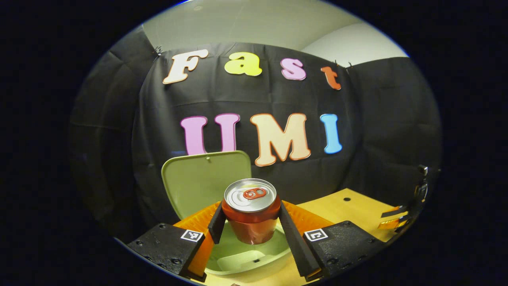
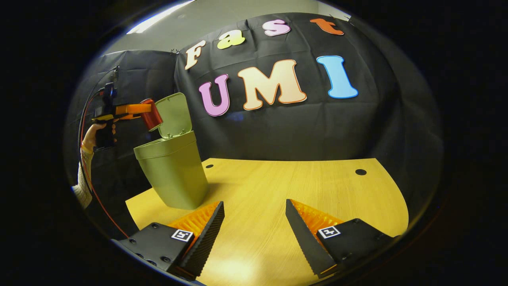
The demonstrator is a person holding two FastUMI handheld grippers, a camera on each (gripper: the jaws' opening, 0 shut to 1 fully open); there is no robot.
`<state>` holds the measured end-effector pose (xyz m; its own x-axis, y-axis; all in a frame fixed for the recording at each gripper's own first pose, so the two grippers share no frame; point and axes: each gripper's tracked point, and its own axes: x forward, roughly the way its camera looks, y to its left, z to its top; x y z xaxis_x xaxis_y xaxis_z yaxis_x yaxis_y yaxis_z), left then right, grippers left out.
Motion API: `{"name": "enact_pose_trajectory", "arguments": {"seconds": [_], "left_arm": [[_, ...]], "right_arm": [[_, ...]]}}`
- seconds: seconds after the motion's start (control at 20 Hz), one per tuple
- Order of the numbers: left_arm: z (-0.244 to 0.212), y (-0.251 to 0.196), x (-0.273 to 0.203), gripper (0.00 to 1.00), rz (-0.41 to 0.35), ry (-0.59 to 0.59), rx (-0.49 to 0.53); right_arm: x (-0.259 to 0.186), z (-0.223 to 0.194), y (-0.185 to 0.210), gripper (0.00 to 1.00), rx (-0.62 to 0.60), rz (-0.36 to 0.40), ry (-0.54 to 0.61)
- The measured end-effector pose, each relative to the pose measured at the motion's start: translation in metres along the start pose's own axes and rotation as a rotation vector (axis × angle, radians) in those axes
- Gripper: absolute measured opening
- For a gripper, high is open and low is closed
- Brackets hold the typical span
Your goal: Press the lid of the desktop garbage bin to open it, pick up the crumpled paper on the desktop and throw it into the bin, then pick up the pop can on the desktop and drop it into the bin, and finally close the garbage bin lid.
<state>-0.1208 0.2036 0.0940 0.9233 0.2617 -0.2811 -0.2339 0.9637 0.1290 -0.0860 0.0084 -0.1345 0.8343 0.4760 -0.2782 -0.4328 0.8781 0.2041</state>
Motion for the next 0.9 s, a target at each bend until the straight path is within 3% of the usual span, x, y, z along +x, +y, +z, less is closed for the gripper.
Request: {"name": "enact_pose_trajectory", "arguments": {"seconds": [0.35, 0.5, 0.55, 0.6, 0.85, 0.9], "left_arm": [[-0.022, 0.025, 0.004, 0.79, 0.033, 0.055, -0.008], [-0.008, 0.028, 0.004, 0.92, 0.053, 0.033, 0.042], [-0.001, 0.027, 0.004, 0.87, 0.055, 0.024, 0.062], [0.009, 0.029, 0.004, 0.93, 0.061, 0.013, 0.076], [0.067, 0.029, 0.008, 0.93, 0.060, -0.060, 0.024], [0.077, 0.032, 0.011, 1.00, 0.066, -0.071, 0.021]], "right_arm": [[-0.006, -0.010, -0.003, 0.98, -0.022, -0.017, 0.024], [-0.004, -0.013, 0.000, 0.98, -0.024, -0.025, 0.026], [-0.003, -0.013, 0.002, 0.98, -0.019, -0.024, 0.027], [-0.001, -0.013, 0.003, 0.98, -0.014, -0.023, 0.028], [0.003, -0.012, 0.010, 0.98, 0.000, -0.008, 0.029], [0.003, -0.012, 0.010, 0.98, -0.001, -0.008, 0.030]]}}
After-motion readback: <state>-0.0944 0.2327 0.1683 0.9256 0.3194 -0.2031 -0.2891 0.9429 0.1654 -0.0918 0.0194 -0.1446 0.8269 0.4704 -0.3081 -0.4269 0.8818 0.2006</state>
